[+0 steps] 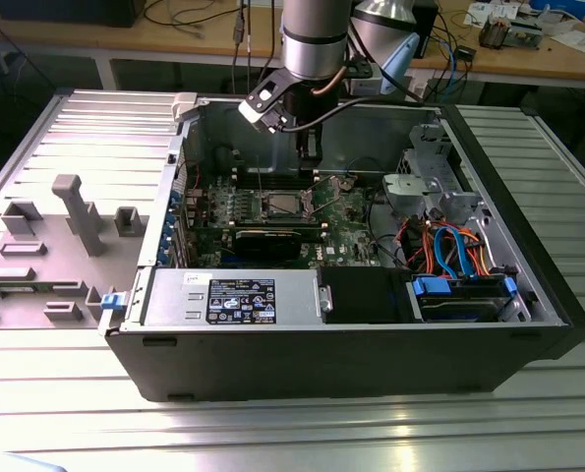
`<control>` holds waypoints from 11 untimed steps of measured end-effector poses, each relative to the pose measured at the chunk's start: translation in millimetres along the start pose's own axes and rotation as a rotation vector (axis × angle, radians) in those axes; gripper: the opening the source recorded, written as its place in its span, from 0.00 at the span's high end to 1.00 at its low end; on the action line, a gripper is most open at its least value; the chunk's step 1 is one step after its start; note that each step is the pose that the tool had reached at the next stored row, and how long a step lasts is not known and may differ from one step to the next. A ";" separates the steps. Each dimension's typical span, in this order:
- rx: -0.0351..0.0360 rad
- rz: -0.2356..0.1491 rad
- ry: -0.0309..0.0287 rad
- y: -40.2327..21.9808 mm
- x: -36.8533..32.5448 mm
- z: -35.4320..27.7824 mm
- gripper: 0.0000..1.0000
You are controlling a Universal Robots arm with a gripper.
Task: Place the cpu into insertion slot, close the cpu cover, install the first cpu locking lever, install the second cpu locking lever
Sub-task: 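Close the cpu cover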
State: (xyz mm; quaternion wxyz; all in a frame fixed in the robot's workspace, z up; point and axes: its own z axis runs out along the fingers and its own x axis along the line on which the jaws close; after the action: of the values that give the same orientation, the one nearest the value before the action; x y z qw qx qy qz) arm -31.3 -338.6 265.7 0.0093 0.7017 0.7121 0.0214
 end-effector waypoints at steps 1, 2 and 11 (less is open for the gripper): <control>-0.0001 0.000 0.0000 0.2 0.0 0.0 0.89; -0.0001 0.000 0.0000 0.3 0.0 0.0 0.89; -0.0001 0.000 0.0000 2.1 0.0 0.1 0.89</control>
State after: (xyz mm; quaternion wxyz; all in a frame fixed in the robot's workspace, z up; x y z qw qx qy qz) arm -29.2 -338.6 265.6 0.0093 0.7017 0.7121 0.0214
